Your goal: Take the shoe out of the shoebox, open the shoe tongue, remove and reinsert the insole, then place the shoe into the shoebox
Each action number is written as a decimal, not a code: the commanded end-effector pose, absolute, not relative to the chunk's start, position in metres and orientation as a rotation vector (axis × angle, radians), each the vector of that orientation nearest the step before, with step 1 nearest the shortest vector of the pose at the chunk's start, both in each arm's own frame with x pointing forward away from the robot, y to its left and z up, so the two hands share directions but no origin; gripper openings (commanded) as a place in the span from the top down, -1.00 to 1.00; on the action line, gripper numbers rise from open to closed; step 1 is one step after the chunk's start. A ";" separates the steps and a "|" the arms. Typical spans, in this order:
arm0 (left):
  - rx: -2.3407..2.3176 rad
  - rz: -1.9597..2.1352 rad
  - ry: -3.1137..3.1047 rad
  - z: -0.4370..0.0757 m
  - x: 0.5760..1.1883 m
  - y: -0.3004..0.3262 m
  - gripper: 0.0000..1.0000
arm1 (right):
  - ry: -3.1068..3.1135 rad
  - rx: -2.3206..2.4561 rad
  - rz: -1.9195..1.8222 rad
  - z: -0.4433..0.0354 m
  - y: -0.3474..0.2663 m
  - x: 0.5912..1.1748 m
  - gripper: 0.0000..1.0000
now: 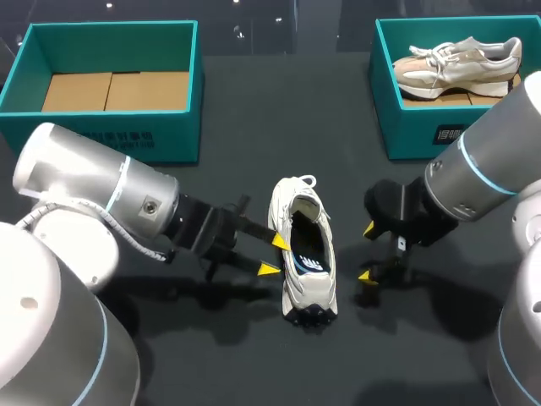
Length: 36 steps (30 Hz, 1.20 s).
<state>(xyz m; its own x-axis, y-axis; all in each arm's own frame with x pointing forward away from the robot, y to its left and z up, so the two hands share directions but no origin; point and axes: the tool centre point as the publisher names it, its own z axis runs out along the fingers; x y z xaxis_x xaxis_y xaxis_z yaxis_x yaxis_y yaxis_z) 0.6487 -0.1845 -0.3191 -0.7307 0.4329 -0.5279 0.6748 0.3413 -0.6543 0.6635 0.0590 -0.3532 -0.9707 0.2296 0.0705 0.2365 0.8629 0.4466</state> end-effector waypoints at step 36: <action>1.859 -0.965 2.353 -0.245 0.654 -0.099 1.00 | -2.995 -0.388 -0.764 -0.324 -0.029 0.661 -1.00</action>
<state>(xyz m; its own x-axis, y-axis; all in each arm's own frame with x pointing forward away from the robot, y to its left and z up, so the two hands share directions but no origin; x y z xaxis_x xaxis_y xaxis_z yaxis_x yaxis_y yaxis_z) 0.6474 -0.0933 -0.2565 -0.3475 0.8322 -0.4322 0.8765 0.1246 -0.4650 0.6712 -0.0129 -0.3344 -0.9689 0.2291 0.0939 0.2463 0.8524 0.4613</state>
